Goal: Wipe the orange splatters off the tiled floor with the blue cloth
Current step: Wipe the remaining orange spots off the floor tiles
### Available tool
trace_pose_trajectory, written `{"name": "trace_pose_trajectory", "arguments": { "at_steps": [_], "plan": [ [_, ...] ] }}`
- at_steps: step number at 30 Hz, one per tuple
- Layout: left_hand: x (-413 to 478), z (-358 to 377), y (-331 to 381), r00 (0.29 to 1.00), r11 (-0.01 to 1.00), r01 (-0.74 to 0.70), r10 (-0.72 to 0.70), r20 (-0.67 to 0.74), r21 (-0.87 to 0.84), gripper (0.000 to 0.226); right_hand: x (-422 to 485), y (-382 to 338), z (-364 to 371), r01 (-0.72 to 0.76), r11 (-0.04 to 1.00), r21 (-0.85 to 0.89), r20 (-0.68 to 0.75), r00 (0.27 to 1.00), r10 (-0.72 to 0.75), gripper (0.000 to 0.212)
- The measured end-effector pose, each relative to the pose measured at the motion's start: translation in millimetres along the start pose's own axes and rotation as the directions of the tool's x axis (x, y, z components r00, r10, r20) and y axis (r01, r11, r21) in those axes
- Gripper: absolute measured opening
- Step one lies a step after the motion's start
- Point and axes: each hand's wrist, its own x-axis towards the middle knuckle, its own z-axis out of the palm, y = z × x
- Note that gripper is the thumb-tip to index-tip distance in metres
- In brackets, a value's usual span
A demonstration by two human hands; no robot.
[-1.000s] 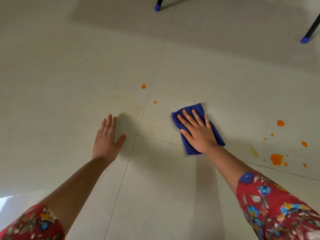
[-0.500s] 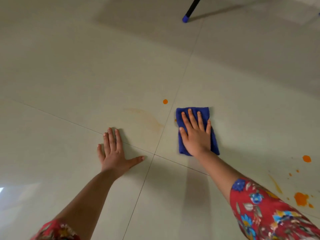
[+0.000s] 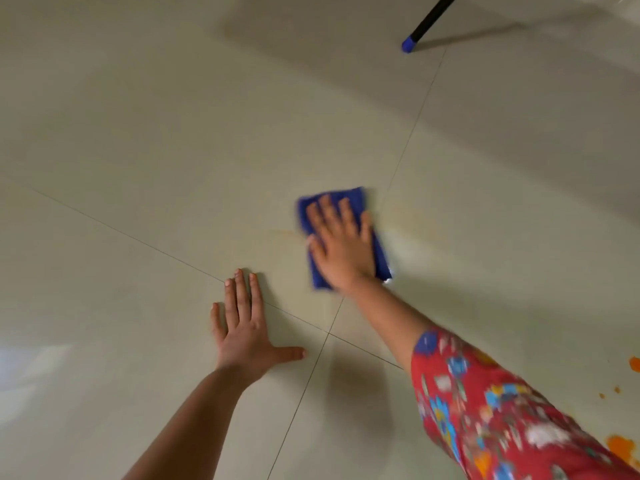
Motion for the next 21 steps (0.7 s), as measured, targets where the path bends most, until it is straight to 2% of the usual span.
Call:
{"name": "trace_pose_trajectory", "arguments": {
  "at_steps": [1,2,3,4,5,7,9,10,11,12,14,16,17,18,19,20,21],
  "plan": [
    [0.1,0.0,0.1,1.000,1.000,0.000,0.000,0.000,-0.010,0.153,-29.7,-14.3,6.4,0.207,0.978,-0.038,0.031,0.978,-0.206,0.057],
    [0.1,0.7,-0.3,1.000,1.000,0.000,0.000,0.001,-0.013,0.152,-67.6,-16.0,10.3,0.352,0.935,-0.050,0.071,0.935,-0.349,0.057],
    [1.2,0.2,-1.0,1.000,1.000,0.002,-0.002,0.002,-0.012,0.152,-95.4,-3.4,11.5,0.416,0.909,-0.032,0.091,0.907,-0.412,0.057],
    [1.0,-0.5,-0.8,1.000,1.000,0.006,-0.006,0.008,-0.006,0.153,-109.2,20.1,10.2,0.411,0.911,-0.026,0.087,0.909,-0.407,0.057],
    [0.8,-1.1,-0.8,1.000,1.000,0.010,-0.010,0.012,-0.004,0.153,-108.9,46.4,8.9,0.348,0.936,-0.053,0.068,0.936,-0.344,0.057],
    [0.2,-1.7,-0.3,1.000,1.000,0.013,-0.013,0.004,-0.001,0.153,-72.7,84.2,3.3,0.066,0.995,-0.076,0.013,0.998,-0.065,0.056],
    [-1.3,-2.2,1.0,1.000,1.000,0.009,-0.009,0.006,-0.003,0.153,-11.4,80.2,-8.2,-0.177,0.984,-0.031,-0.025,0.984,0.176,0.057],
    [-1.4,-1.9,0.8,1.000,1.000,0.009,-0.008,0.006,-0.003,0.153,15.6,62.6,-11.0,-0.216,0.976,0.005,-0.018,0.976,0.216,0.057],
    [-1.1,-1.9,1.1,1.000,1.000,0.010,-0.009,0.004,-0.004,0.152,34.5,37.9,-10.4,-0.186,0.982,0.010,-0.005,0.982,0.186,0.057],
    [-0.8,-1.8,1.1,1.000,1.000,0.011,-0.011,0.002,-0.004,0.153,43.7,10.4,-8.4,-0.101,0.995,0.011,0.009,0.995,0.101,0.057],
    [-0.8,-1.5,1.4,1.000,1.000,0.015,-0.015,-0.005,0.005,0.153,24.9,-32.9,-0.8,0.191,0.981,-0.008,0.018,0.981,-0.191,0.055],
    [-1.6,-1.8,1.4,1.000,1.000,0.018,-0.018,0.001,0.011,0.152,-30.9,-35.5,8.3,0.497,0.868,-0.026,0.074,0.866,-0.494,0.054],
    [-1.2,-1.5,1.4,1.000,1.000,0.022,-0.022,-0.002,0.006,0.152,-50.4,-18.5,7.4,0.565,0.824,-0.034,0.110,0.822,-0.559,0.055],
    [-0.6,-1.5,1.1,1.000,1.000,0.022,-0.022,-0.007,0.003,0.153,-51.2,5.4,7.3,0.583,0.811,-0.040,0.100,0.810,-0.578,0.055],
    [-1.0,-2.0,1.4,1.000,1.000,0.021,-0.021,-0.004,0.002,0.153,-41.1,26.3,7.3,0.528,0.847,-0.066,0.063,0.849,-0.524,0.054],
    [-1.3,-2.6,1.5,1.000,1.000,0.019,-0.019,0.003,0.004,0.153,-22.5,39.9,5.3,0.390,0.917,-0.082,0.022,0.921,-0.390,0.054],
    [-1.5,-2.4,1.6,1.000,1.000,0.018,-0.018,0.006,0.010,0.153,0.9,44.6,-2.1,0.194,0.979,-0.066,-0.030,0.980,-0.197,0.055]
  ]
}}
